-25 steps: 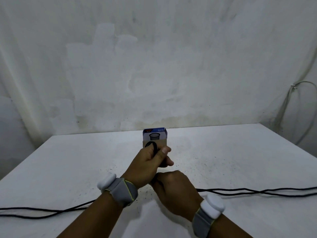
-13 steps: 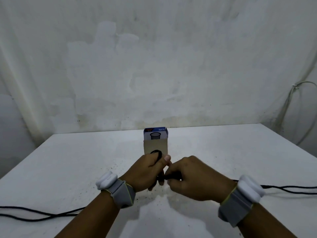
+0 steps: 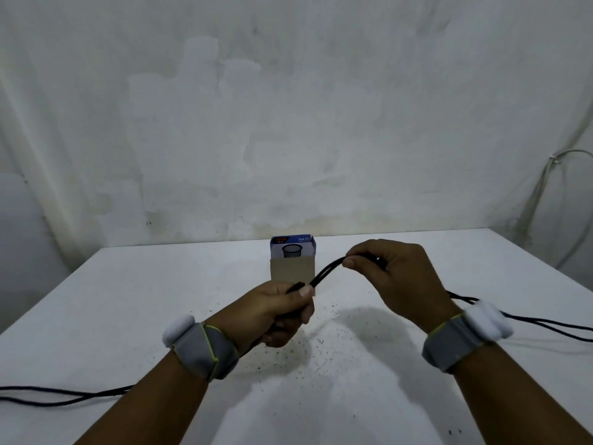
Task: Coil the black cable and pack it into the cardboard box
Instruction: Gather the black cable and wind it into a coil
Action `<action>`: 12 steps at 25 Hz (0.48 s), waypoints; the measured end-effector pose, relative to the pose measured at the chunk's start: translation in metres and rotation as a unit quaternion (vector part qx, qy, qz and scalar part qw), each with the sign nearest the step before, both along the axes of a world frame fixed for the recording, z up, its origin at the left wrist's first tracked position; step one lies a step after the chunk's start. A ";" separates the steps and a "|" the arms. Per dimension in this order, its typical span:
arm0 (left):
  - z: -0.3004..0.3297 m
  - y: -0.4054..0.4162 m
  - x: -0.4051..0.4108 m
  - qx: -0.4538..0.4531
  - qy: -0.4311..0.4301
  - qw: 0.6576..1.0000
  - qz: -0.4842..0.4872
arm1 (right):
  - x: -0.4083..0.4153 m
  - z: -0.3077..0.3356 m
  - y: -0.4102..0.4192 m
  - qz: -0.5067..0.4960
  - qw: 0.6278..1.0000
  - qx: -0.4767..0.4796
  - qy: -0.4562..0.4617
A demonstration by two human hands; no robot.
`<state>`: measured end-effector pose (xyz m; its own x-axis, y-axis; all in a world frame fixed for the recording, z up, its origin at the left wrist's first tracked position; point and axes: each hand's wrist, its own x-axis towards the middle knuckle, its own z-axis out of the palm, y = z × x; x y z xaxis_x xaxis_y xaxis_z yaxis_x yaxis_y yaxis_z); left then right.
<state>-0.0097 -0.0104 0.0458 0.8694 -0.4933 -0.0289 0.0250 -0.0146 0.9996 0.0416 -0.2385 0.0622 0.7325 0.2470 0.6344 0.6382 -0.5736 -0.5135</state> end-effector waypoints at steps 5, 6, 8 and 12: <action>0.016 -0.009 -0.005 -0.137 -0.012 0.991 0.004 | -0.002 -0.033 0.038 -0.008 0.997 0.082 -0.004; 0.017 -0.012 -0.004 -0.160 -0.018 0.987 0.017 | -0.005 -0.039 0.047 -0.004 0.997 0.083 0.002; 0.017 -0.016 -0.003 -0.192 -0.024 0.980 0.055 | -0.012 -0.050 0.062 0.009 0.997 0.071 0.018; 0.007 -0.020 0.003 -0.246 -0.028 0.963 0.102 | -0.024 -0.068 0.078 0.035 0.996 0.051 0.060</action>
<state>-0.0068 -0.0300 0.0526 0.9430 -0.2545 0.2144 -0.0764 0.4613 0.8839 0.0178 -0.1601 -0.0061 0.7879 0.2378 0.5681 0.6051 -0.4707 -0.6422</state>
